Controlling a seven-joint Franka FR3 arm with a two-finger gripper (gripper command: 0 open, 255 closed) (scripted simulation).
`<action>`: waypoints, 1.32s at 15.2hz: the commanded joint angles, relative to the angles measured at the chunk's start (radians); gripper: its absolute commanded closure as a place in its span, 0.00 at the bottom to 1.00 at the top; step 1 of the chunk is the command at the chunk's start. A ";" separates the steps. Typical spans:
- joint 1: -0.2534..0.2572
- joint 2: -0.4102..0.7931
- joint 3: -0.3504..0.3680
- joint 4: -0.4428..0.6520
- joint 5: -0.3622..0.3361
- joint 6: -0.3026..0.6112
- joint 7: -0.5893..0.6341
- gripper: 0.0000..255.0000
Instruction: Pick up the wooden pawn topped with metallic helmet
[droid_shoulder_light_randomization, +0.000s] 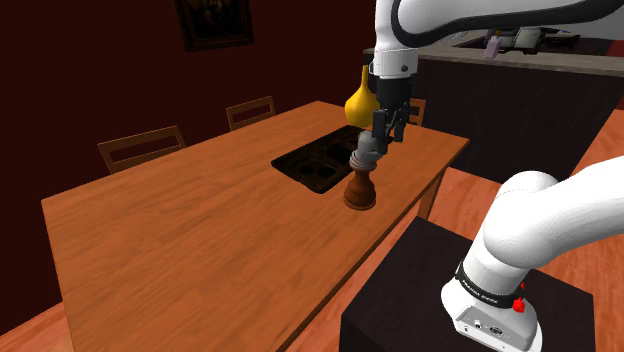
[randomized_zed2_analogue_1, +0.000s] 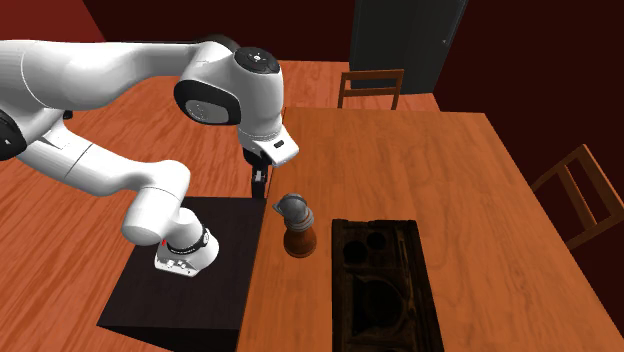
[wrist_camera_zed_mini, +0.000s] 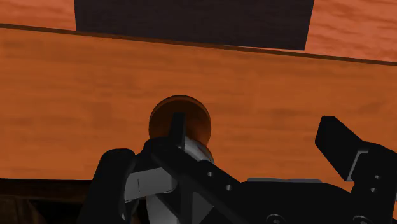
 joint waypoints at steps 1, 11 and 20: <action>0.000 0.000 0.000 0.000 0.000 0.000 0.000 0.00; -0.047 -0.007 0.065 -0.107 -0.180 0.326 0.022 0.00; -0.046 -0.008 0.066 -0.154 -0.181 0.373 0.028 1.00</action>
